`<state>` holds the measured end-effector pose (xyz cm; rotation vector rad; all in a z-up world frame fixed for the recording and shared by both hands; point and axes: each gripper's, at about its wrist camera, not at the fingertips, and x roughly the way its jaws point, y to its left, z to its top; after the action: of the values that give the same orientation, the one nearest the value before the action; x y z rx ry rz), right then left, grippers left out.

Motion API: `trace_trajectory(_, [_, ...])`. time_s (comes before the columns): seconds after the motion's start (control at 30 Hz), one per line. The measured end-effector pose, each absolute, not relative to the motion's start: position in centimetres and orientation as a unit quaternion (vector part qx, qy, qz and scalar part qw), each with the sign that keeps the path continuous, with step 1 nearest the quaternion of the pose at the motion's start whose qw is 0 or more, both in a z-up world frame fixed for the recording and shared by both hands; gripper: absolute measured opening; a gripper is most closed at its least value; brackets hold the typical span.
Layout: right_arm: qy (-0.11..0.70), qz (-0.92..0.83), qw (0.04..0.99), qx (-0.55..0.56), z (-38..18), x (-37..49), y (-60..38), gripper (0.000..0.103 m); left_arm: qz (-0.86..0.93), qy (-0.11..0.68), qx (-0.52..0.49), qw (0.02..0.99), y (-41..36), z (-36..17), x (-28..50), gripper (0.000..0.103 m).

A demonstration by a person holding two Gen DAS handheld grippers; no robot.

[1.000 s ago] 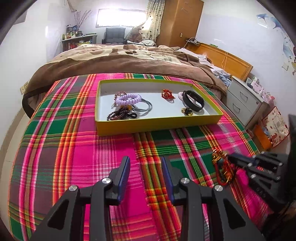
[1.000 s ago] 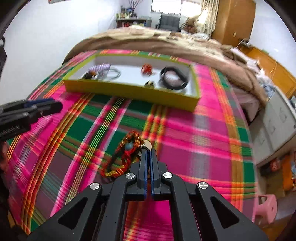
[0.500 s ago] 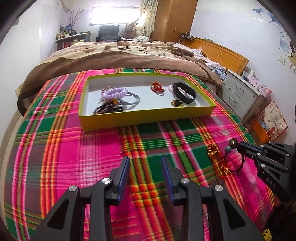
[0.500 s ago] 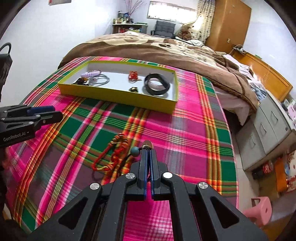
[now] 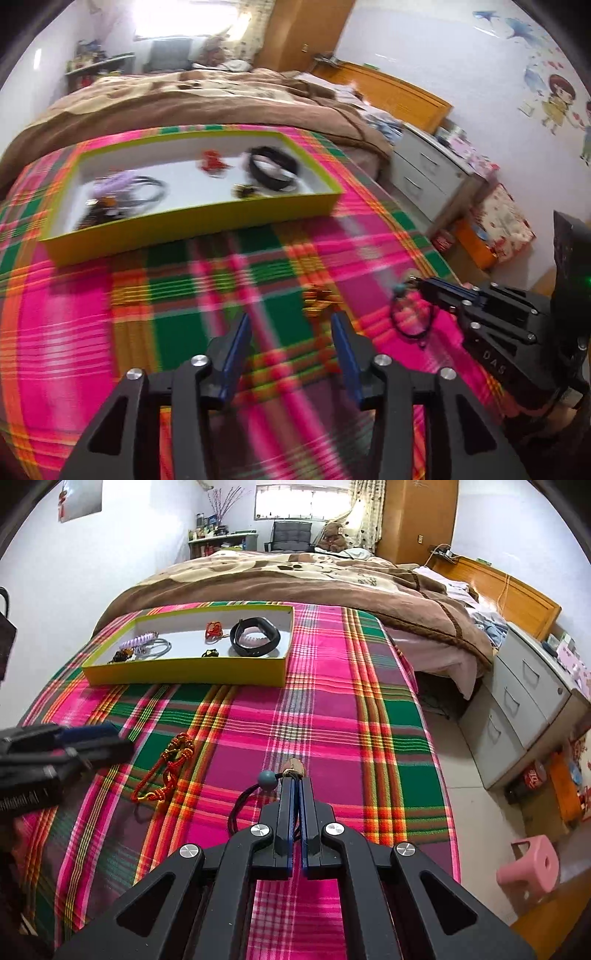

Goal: Organize jewelry
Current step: 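Hold the black cord in the right tool while the left tool grasps the red beaded string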

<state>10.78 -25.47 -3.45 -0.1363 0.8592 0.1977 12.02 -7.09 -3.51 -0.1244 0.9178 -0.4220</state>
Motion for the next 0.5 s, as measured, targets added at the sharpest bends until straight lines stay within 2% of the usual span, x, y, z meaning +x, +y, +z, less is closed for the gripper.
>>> trace_trajectory(0.2, [0.414, 0.098, 0.903, -0.054, -3.6, 10.5, -26.3, 0.002, -0.207, 0.457, -0.05, 0.864, -9.7, -4.3, 12.6, 0.046])
trace_trajectory(0.5, [0.411, 0.105, 0.905, -0.043, -3.7, 10.4, -26.9, 0.002, -0.16, 0.439, 0.03, 0.884, -11.6, -4.5, 11.8, 0.044])
